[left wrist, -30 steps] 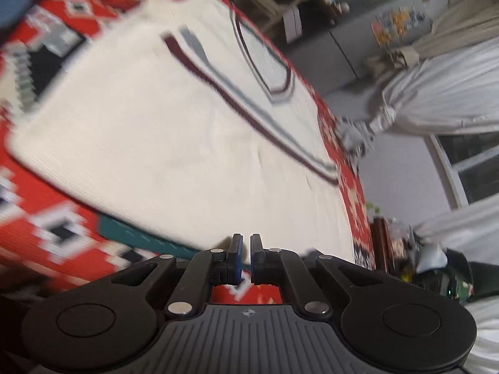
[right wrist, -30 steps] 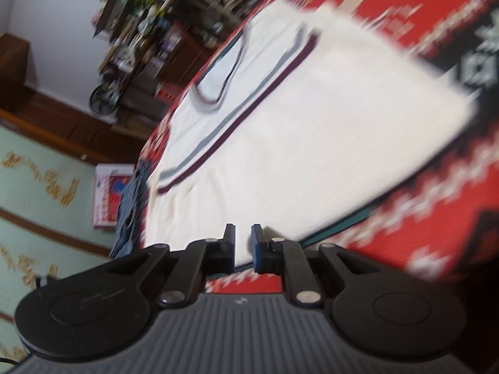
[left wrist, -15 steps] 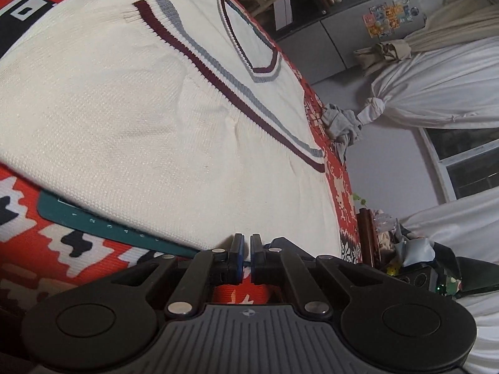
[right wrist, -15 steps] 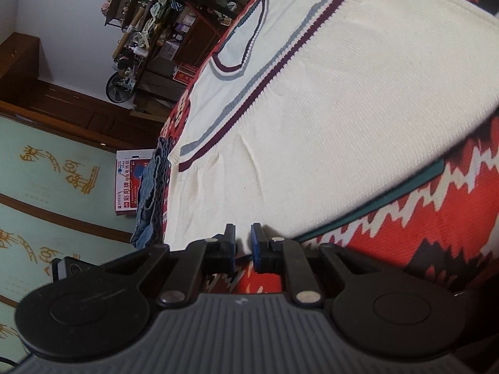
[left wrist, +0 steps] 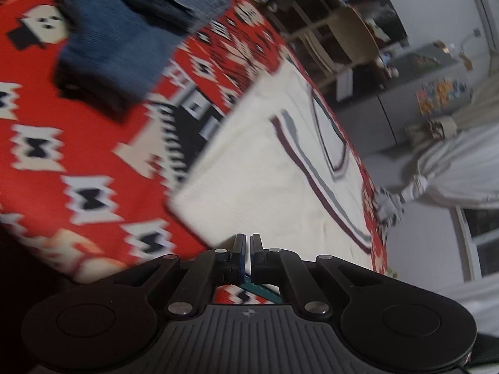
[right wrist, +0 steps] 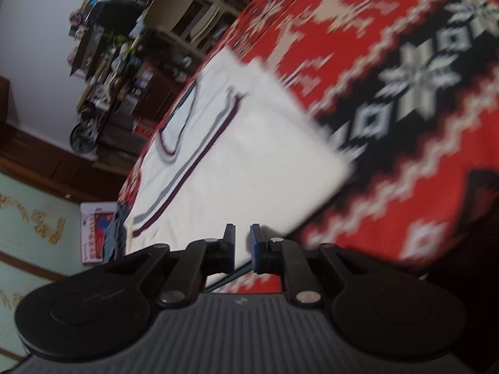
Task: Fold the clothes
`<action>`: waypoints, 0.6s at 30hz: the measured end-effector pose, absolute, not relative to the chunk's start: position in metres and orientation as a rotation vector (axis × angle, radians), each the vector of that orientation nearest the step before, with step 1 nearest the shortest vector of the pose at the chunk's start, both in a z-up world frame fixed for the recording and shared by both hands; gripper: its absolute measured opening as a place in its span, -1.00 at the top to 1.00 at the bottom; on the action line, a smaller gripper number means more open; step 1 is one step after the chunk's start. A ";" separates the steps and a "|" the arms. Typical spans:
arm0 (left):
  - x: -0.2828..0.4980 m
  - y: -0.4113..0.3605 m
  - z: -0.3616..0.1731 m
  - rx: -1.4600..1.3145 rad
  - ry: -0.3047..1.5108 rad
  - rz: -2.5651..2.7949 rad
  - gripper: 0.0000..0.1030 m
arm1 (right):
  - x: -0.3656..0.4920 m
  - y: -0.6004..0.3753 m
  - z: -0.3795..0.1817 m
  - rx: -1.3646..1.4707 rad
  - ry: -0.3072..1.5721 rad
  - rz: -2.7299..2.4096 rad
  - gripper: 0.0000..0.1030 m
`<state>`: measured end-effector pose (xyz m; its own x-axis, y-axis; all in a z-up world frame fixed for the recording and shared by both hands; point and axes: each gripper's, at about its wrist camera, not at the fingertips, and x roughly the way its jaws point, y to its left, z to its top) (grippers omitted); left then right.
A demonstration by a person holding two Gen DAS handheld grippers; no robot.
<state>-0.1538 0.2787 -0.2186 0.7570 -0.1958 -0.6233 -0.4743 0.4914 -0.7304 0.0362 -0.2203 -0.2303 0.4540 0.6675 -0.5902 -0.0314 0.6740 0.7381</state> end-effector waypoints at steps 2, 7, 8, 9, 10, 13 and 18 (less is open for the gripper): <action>-0.162 0.289 -0.218 -1.070 0.713 0.225 0.94 | 0.039 -0.241 -0.232 0.756 1.002 0.443 0.79; -0.173 0.302 -0.209 -1.021 0.682 0.291 0.94 | 0.046 -0.263 -0.229 0.771 0.961 0.385 0.80; -0.173 0.302 -0.206 -0.997 0.679 0.299 0.94 | 0.047 -0.263 -0.226 0.754 0.957 0.384 0.79; -0.172 0.301 -0.203 -0.970 0.681 0.307 0.94 | 0.048 -0.263 -0.224 0.734 0.953 0.384 0.79; -0.171 0.301 -0.200 -0.940 0.685 0.321 0.93 | 0.048 -0.262 -0.221 0.709 0.948 0.383 0.78; -0.172 0.302 -0.193 -0.891 0.677 0.329 0.94 | 0.046 -0.252 -0.208 0.642 0.918 0.380 0.75; -0.165 0.295 -0.175 -0.786 0.656 0.291 0.93 | 0.041 -0.239 -0.183 0.503 0.866 0.418 0.72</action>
